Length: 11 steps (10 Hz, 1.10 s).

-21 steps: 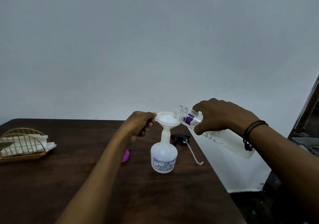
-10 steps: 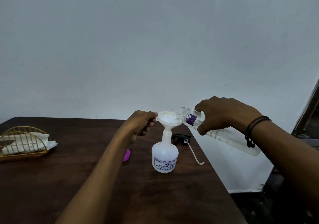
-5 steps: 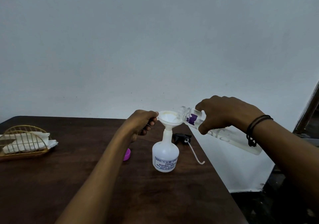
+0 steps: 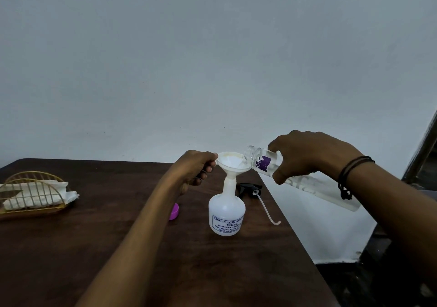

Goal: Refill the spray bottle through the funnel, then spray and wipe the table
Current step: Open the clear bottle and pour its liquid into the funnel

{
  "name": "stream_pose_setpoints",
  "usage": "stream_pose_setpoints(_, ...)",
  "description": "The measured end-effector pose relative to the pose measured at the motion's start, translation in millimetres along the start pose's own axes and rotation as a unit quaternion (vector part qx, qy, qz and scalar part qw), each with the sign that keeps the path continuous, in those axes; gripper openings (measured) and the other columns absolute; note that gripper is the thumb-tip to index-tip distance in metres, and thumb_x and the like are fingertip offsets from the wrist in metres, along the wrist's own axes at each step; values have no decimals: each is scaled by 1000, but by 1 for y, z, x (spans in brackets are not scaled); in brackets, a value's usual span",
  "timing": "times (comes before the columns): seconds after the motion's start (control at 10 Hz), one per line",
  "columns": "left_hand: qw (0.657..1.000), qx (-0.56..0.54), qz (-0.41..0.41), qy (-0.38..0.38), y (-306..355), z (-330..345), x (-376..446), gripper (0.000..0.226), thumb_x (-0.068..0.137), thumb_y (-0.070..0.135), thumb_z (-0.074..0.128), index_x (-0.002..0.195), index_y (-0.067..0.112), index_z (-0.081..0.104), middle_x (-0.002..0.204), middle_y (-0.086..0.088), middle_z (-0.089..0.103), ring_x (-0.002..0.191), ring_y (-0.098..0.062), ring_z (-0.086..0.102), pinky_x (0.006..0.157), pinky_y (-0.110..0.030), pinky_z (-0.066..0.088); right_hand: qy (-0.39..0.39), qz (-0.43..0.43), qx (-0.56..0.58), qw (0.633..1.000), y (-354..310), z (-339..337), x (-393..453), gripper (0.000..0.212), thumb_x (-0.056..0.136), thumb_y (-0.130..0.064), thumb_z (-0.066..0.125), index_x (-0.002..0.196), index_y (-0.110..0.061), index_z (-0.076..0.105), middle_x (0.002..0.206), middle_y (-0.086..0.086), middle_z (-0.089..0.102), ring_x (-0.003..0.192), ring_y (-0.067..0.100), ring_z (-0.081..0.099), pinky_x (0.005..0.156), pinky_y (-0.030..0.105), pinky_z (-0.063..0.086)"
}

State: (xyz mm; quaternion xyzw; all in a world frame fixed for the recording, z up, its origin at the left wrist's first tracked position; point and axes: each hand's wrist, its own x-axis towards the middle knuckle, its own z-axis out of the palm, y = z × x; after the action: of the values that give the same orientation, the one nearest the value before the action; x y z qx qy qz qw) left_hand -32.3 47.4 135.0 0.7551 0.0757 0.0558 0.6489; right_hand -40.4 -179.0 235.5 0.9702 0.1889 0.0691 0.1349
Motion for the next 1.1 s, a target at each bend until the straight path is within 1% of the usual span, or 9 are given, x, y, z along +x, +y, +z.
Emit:
stream_pose_setpoints(0.1, 1000, -1, -1, 0, 0, 1, -1, 28, 93, 31, 60, 69, 16, 60, 55, 6, 52, 45, -9, 39, 46, -22, 28, 0, -3, -7, 1000, 0, 0, 0, 56, 69, -51, 75, 118, -29, 59, 98, -3, 61, 64, 10, 50, 58, 24, 36)
stream_pose_setpoints(0.4, 1000, 1, 0, -2, 0, 0, -2, 28, 93, 31, 60, 69, 16, 60, 56, 5, 52, 46, -9, 39, 47, -23, 28, 4, -6, -12, 1000, -1, -1, 0, 55, 69, -51, 75, 116, -28, 60, 90, -5, 58, 62, 9, 50, 58, 24, 37)
stream_pose_setpoints(0.6, 1000, 1, -2, -2, 0, 0, -1, 28, 93, 32, 60, 69, 17, 60, 56, 6, 52, 46, -9, 39, 48, -22, 29, 8, -3, -18, 1000, -2, -1, -1, 57, 69, -51, 75, 118, -27, 60, 95, -4, 61, 63, 9, 51, 58, 23, 37)
stream_pose_setpoints(0.7, 1000, 0, -2, -6, 0, 0, -1, 28, 93, 32, 60, 69, 17, 59, 56, 6, 51, 45, -9, 39, 47, -22, 28, 11, -3, -20, 1000, -2, -1, -1, 57, 68, -50, 75, 118, -27, 60, 93, -4, 61, 69, 14, 56, 57, 23, 36)
stream_pose_setpoints(0.8, 1000, 0, -1, -6, 0, 0, -2, 28, 93, 32, 60, 69, 17, 59, 56, 6, 52, 45, -9, 39, 47, -22, 29, 13, -3, -23, 1000, -4, -1, 0, 57, 68, -51, 75, 118, -28, 60, 97, -3, 61, 78, 19, 59, 59, 24, 36)
stream_pose_setpoints(0.9, 1000, 1, -1, -5, 0, 0, -2, 28, 93, 32, 60, 70, 17, 60, 56, 6, 52, 45, -9, 40, 48, -22, 29, 15, -2, -27, 1000, -5, -2, -1, 58, 68, -51, 75, 119, -29, 59, 99, -3, 60, 79, 20, 59, 59, 25, 36)
stream_pose_setpoints(1.0, 1000, -1, 0, -5, 0, 0, -1, 28, 93, 32, 60, 70, 17, 60, 56, 6, 52, 46, -9, 40, 48, -22, 30, 20, -3, -29, 999, -5, -1, -1, 59, 70, -50, 74, 122, -29, 58, 103, -2, 60, 83, 22, 60, 64, 26, 38)
stream_pose_setpoints(1.1, 1000, -2, -1, -6, 0, 0, -1, 27, 93, 32, 60, 70, 17, 60, 57, 6, 53, 46, -9, 40, 48, -22, 30, 26, -6, -24, 999, -5, 1, 0, 60, 70, -49, 74, 123, -28, 57, 103, -1, 60, 88, 23, 61, 66, 27, 40)
